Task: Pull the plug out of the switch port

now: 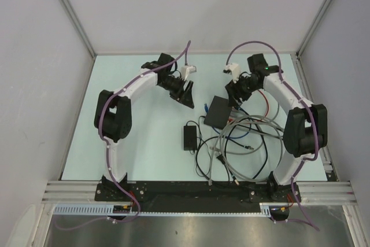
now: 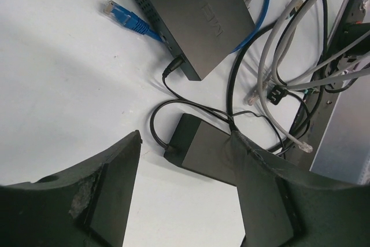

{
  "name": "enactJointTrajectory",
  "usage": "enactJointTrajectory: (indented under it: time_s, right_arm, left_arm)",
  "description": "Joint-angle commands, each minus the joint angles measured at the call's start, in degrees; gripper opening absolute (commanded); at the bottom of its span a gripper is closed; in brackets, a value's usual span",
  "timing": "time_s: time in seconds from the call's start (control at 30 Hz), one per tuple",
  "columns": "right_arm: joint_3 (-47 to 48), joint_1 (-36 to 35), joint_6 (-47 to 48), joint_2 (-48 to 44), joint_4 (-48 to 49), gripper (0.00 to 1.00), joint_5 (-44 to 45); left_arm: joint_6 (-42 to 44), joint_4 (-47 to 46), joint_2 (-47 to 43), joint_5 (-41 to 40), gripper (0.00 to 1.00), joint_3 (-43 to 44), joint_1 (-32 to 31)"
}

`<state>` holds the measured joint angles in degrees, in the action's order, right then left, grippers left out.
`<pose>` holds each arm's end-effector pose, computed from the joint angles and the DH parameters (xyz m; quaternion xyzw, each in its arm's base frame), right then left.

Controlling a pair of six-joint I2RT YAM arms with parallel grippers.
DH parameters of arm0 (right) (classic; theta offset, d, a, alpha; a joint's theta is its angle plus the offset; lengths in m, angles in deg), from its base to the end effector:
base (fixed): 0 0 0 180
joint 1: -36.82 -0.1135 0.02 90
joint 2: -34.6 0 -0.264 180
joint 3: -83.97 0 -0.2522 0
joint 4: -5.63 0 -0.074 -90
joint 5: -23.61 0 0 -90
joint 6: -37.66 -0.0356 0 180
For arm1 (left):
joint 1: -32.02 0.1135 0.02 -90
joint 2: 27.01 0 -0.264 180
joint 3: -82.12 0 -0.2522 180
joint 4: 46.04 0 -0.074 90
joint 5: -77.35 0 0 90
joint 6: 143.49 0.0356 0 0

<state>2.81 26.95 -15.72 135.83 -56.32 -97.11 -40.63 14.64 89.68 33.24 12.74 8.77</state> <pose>0.3601 0.0811 0.2676 -0.4251 0.8407 0.2017 0.2681 0.3835 -0.1926 0.2319 0.3542 0.8332 -0.3971 0.1502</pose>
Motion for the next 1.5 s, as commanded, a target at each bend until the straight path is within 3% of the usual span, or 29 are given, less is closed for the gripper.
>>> enactJointTrajectory:
  time_s: [0.0, 0.2, 0.23, 0.4, 0.6, 0.9, 1.03, 1.07, 1.17, 1.47]
  right_arm:
    - [-4.65, -3.31, -2.96, 0.54, 8.02, 0.64, -1.19]
    - [-5.01, -5.34, -6.9, 6.34, 9.16, 0.54, -2.59]
    - [-4.92, -5.34, -7.35, 6.96, 9.42, 0.54, -2.59]
    - [-4.92, -5.42, -8.85, 10.82, 8.02, 0.41, -4.52]
    - [-4.31, -5.34, -10.43, 16.62, 3.1, 0.26, -8.03]
    - [-4.39, -4.73, -10.6, 19.88, 1.95, 0.2, -9.53]
    - [-4.39, -2.53, -13.59, 21.81, 3.71, 0.18, -10.58]
    - [-4.39, -1.83, -14.46, 22.08, 4.15, 0.16, -11.2]
    - [-4.31, -0.15, -16.49, 22.87, 5.73, 0.14, -11.64]
    - [-4.39, 1.43, -17.37, 24.8, 5.73, 0.13, -13.31]
  left_arm:
    - [-1.35, 0.09, 0.65, 2.28, 0.69, 2.01, -0.22]
    - [1.2, 1.07, -1.1, 1.93, 0.69, -0.18, -0.13]
    - [2.68, 0.64, -1.63, 0.97, 0.75, -1.66, -0.13]
    - [12.5, -15.17, -12.26, -5.97, 0.81, -14.32, -1.01]
    - [24.29, -14.05, -12.62, -11.17, 0.82, -12.32, -2.24]
    - [39.94, -11.59, -10.96, -16.97, 0.77, -8.28, -9.09]
    - [40.93, -12.02, -8.76, -17.85, 0.73, -8.96, -11.03]
    - [41.54, -12.11, -8.23, -18.11, 0.67, -9.14, -11.73]
    - [40.93, -9.83, -4.98, -18.65, 0.64, -6.51, -12.96]
    - [41.63, -10.36, -1.55, -14.87, 0.63, -5.11, -13.84]
